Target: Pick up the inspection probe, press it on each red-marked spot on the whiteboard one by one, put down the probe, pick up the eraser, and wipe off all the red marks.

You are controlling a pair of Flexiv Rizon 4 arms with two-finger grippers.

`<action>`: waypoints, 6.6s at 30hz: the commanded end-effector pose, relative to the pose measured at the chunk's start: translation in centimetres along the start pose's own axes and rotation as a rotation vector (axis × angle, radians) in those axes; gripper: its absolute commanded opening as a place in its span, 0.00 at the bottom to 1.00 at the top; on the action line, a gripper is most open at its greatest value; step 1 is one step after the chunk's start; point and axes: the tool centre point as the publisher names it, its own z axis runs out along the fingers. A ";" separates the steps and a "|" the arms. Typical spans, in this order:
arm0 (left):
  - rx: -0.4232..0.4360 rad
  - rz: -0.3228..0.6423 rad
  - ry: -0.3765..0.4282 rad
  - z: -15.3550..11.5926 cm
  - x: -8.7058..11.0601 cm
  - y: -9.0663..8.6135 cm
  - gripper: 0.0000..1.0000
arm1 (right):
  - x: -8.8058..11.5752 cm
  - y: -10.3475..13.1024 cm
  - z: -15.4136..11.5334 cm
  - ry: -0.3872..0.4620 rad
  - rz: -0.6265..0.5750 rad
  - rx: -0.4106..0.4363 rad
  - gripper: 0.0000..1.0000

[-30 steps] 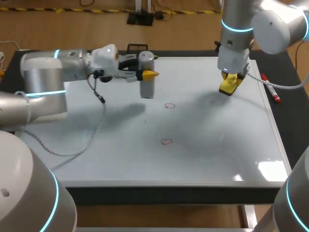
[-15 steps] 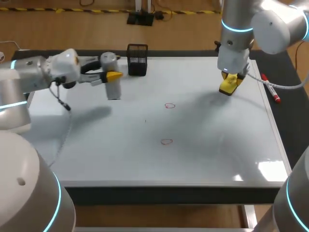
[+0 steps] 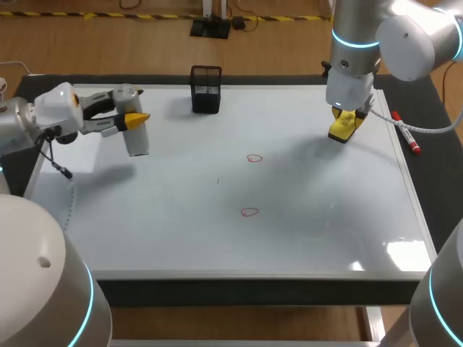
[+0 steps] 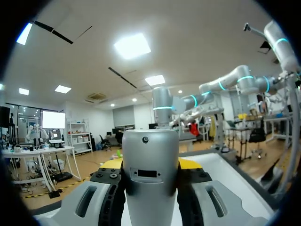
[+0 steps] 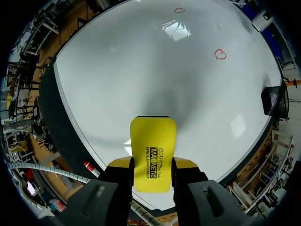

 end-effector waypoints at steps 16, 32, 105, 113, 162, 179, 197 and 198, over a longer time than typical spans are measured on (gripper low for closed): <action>-0.005 0.002 -0.017 -0.4 0.6 -0.5 0.00 | -3.9 5.7 -1.3 0.016 -0.153 0.045 0.00; -0.005 0.002 -0.017 -0.4 0.6 -0.5 0.00 | -11.1 17.4 -1.9 -0.055 -0.463 0.016 0.00; -0.005 0.002 -0.017 -0.4 0.6 -0.5 0.00 | -9.7 13.2 -0.3 -0.012 -0.480 0.065 0.00; -0.005 0.002 -0.017 -0.4 0.6 -0.5 0.00 | -8.2 8.7 -1.7 -0.036 -0.401 0.070 0.00; 0.005 0.033 0.080 1.0 5.1 -0.9 0.00 | -6.7 5.5 -2.6 -0.038 -0.306 0.064 0.00; 0.124 0.028 0.243 6.4 17.0 -2.1 0.00 | -6.7 5.5 -2.6 -0.038 -0.306 0.064 0.00; 0.116 -0.015 0.334 14.3 23.3 0.4 0.00 | -6.7 5.5 -2.6 -0.038 -0.306 0.064 0.00; 0.114 -0.012 0.334 14.7 23.5 0.6 0.00 | -6.7 5.5 -2.6 -0.038 -0.306 0.064 0.00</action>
